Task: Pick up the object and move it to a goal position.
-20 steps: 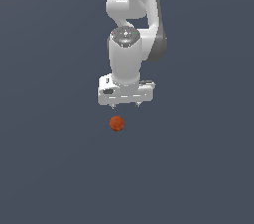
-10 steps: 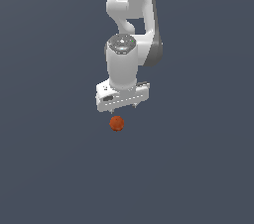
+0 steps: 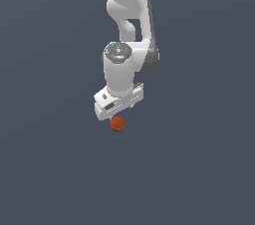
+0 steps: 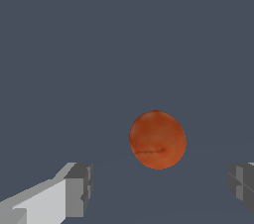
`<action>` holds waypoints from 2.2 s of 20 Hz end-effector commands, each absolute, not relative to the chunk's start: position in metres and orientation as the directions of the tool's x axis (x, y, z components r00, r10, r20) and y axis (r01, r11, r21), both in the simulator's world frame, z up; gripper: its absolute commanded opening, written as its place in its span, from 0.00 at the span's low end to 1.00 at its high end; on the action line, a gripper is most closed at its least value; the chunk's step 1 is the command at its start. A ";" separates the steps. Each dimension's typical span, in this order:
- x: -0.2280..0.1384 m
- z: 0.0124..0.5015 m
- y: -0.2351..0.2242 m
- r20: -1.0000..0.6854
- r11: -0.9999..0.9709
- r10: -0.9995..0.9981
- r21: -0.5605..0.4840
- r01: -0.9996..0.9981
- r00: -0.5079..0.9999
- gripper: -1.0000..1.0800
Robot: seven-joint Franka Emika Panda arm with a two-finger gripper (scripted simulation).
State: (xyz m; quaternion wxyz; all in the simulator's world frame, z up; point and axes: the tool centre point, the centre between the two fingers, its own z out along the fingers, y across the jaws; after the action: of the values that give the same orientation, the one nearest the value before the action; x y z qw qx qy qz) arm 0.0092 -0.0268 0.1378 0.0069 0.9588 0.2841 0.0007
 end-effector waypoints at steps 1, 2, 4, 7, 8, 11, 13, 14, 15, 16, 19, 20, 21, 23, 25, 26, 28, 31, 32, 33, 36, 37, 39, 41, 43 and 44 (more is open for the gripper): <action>0.010 0.133 -0.030 -0.004 -0.801 0.599 0.013 0.599 0.801 0.96; 0.010 0.131 -0.031 -0.005 -0.785 0.619 0.012 0.619 0.785 0.96; 0.011 0.127 -0.033 -0.005 -0.752 0.659 0.011 0.659 0.752 0.96; 0.011 0.121 -0.036 -0.006 -0.699 0.715 0.009 0.715 0.699 0.96; 0.011 0.119 -0.037 -0.006 -0.681 0.732 0.008 0.732 0.681 0.96; 0.012 0.113 -0.040 -0.005 -0.624 0.782 0.006 0.782 0.624 0.96; 0.012 0.110 -0.042 -0.005 -0.589 0.808 0.004 0.808 0.589 0.96; 0.012 0.108 -0.043 -0.004 -0.572 0.820 0.004 0.820 0.572 0.96; 0.013 0.107 -0.044 -0.004 -0.556 0.831 0.003 0.831 0.556 0.96; 0.013 0.105 -0.045 -0.003 -0.542 0.841 0.003 0.841 0.542 0.96; 0.013 0.102 -0.046 -0.002 -0.503 0.864 0.001 0.864 0.503 0.96; 0.013 0.101 -0.047 -0.002 -0.493 0.870 0.001 0.870 0.493 0.96; 0.013 0.100 -0.047 -0.001 -0.483 0.876 0.001 0.876 0.483 0.96; 0.013 0.099 -0.048 -0.001 -0.467 0.884 0.001 0.884 0.467 0.96; 0.013 0.098 -0.049 0.000 -0.455 0.890 0.000 0.890 0.455 0.96; 0.013 0.097 -0.049 0.000 -0.451 0.892 0.000 0.892 0.451 0.96; 0.013 0.097 -0.049 0.000 -0.447 0.895 0.000 0.895 0.447 0.96; 0.013 0.097 -0.049 0.000 -0.450 0.893 0.000 0.893 0.450 0.96; 0.013 0.096 -0.049 0.000 -0.450 0.893 0.000 0.893 0.450 0.96; 0.013 0.094 -0.049 0.000 -0.450 0.893 0.000 0.893 0.450 0.96; 0.013 0.083 -0.049 0.000 -0.449 0.894 0.000 0.894 0.449 0.96; 0.013 0.078 -0.049 0.000 -0.448 0.894 0.000 0.894 0.448 0.96; 0.012 0.067 -0.049 0.000 -0.447 0.894 0.000 0.894 0.447 0.96; 0.012 0.057 -0.049 0.000 -0.447 0.895 0.000 0.895 0.447 0.96; 0.012 0.051 -0.049 0.000 -0.446 0.895 0.000 0.895 0.446 0.96; 0.012 0.049 -0.049 0.000 -0.446 0.895 0.000 0.895 0.446 0.96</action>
State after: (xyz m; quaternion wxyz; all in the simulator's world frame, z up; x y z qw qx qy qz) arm 0.0118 -0.0487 0.0528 -0.0005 0.8504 0.5261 -0.0006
